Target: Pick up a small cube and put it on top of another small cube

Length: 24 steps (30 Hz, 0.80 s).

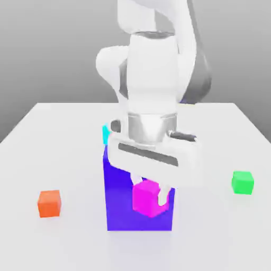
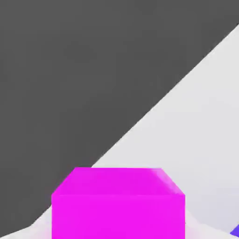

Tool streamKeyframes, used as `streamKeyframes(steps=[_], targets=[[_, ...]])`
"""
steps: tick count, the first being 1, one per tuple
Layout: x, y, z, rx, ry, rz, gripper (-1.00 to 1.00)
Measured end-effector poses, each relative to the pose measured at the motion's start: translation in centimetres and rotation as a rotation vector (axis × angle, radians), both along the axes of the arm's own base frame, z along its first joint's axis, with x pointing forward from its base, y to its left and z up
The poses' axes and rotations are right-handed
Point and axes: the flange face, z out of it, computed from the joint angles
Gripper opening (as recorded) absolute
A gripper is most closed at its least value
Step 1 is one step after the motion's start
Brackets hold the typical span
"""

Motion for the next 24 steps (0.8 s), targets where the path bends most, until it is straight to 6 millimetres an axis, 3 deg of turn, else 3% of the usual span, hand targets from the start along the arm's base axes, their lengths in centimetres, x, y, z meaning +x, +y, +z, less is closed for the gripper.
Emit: streamKeyframes(steps=[2, 5, 9, 13, 17, 24], targets=[[-1.9, 4.9, -0.1, -0.010, 0.008, 0.112, -1.00], [-5.3, 9.8, -1.1, -0.020, 0.045, 0.230, -1.00], [-10.7, 15.0, -2.5, -0.040, 0.101, 0.378, -1.00], [-16.8, 19.1, -4.0, -0.069, 0.154, 0.525, -1.00], [-22.2, 21.0, -5.6, -0.101, 0.210, 0.635, -1.00], [-22.8, 21.2, -6.9, -0.116, 0.207, 0.646, -1.00]])
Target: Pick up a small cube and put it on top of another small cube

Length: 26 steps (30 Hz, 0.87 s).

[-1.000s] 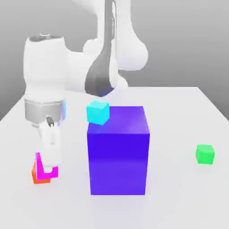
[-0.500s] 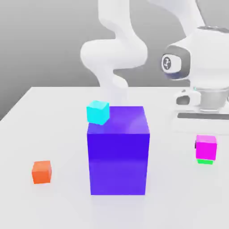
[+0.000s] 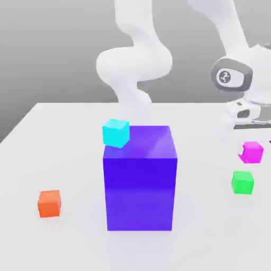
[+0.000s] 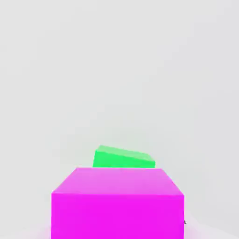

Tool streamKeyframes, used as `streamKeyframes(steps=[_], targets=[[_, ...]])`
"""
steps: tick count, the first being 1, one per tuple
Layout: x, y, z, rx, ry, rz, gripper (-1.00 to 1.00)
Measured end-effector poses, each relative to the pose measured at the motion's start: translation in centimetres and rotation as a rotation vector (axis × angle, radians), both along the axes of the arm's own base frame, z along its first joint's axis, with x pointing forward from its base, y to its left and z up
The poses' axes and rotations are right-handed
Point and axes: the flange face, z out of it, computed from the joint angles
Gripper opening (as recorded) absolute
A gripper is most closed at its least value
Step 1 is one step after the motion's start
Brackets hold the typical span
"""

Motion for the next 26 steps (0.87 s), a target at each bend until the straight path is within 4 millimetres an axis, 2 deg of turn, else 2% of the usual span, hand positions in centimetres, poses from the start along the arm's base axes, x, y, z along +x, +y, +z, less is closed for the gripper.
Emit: streamKeyframes(steps=[26], targets=[[-0.1, -0.1, -5.3, -0.001, 0.010, 0.001, -1.00]])
